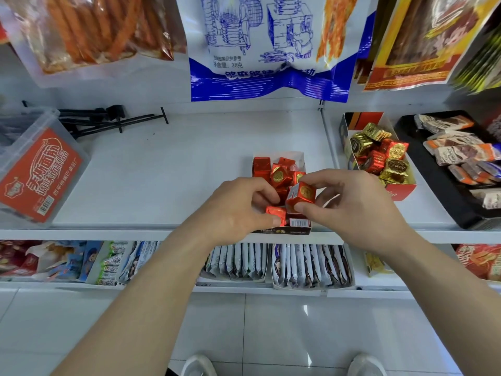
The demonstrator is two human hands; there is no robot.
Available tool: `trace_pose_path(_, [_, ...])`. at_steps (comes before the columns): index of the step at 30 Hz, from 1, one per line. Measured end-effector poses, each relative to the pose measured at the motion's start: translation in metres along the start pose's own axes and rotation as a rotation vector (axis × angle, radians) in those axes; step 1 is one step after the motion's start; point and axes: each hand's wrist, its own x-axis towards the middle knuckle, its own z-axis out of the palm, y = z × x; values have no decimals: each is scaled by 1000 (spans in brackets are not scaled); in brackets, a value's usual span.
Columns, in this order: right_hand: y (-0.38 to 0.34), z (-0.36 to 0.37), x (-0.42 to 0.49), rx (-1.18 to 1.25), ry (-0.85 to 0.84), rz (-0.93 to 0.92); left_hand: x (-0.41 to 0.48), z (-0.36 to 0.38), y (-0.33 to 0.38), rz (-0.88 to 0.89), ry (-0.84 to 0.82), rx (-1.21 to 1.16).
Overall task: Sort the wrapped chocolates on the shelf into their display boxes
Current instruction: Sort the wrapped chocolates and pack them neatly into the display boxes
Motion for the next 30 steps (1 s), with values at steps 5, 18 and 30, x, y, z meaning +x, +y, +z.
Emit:
trace_pose_path(5, [-2, 6, -1, -11, -63, -10, 0, 0, 2, -18, -70, -55])
trace_pose_path(18, [-17, 7, 7, 4, -47, -28, -13, -31, -14, -43, 220, -280])
trace_pose_path(30, [-29, 36, 16, -218, -246, -74, -20, -18, -34, -146, 289, -490])
